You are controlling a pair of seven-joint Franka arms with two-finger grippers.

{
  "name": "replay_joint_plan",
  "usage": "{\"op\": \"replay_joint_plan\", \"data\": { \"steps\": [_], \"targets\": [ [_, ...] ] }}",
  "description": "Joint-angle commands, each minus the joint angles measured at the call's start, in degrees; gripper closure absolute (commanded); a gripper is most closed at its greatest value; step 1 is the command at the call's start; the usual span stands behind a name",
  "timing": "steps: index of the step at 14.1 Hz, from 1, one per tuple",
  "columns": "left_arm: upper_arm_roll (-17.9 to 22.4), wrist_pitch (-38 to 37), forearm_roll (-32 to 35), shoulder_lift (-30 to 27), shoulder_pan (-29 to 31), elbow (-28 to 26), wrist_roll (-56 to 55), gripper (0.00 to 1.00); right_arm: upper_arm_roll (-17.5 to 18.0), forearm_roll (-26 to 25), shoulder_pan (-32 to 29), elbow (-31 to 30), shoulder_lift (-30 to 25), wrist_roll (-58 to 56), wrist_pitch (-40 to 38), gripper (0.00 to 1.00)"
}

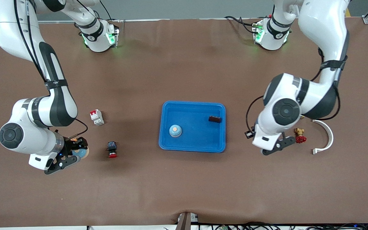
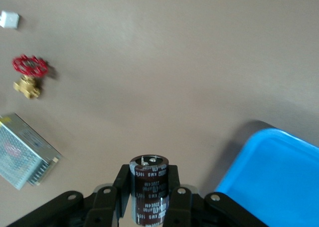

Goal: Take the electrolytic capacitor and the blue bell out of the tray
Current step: 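Carry the bell with the right gripper while the left gripper carries the capacitor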

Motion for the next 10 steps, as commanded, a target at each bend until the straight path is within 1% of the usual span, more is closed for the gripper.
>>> {"op": "replay_joint_plan", "data": {
  "steps": [1, 3, 5, 6, 8, 10],
  "targets": [
    [-0.49, 3.76, -0.19, -6.01, 2.85, -8.22, 6.87, 1.0, 1.04, -0.49, -0.87, 1.31, 1.44, -1.18, 1.51, 0.57],
    [-0.58, 9.55, -0.19, -10.14, 4.78, -15.68, 10.75, 1.0, 1.04, -0.58, -0.96, 1.4, 2.4, -2.58, 1.77, 0.57],
    [-0.58, 16.05, -0.36, -14.97, 6.02, -24.29, 14.18, 1.0, 1.04, -0.49, -1.4, 0.96, 3.55, -6.17, 3.18, 0.57],
    [-0.75, 18.17, -0.45, -17.17, 7.59, -28.07, 16.37, 1.0, 1.04, -0.49, -1.83, 0.52, 4.16, -7.58, 4.05, 0.57],
    [-1.02, 20.64, -0.71, -21.3, 9.0, -34.14, 21.46, 1.0, 1.04, -0.49, -2.01, -1.32, 4.34, -9.52, 6.25, 0.57],
    [-1.11, 22.92, -0.8, -23.6, 9.71, -38.46, 23.85, 1.0, 1.04, -0.4, -2.28, -3.34, 4.43, -9.88, 7.57, 0.57]
  ]
}}
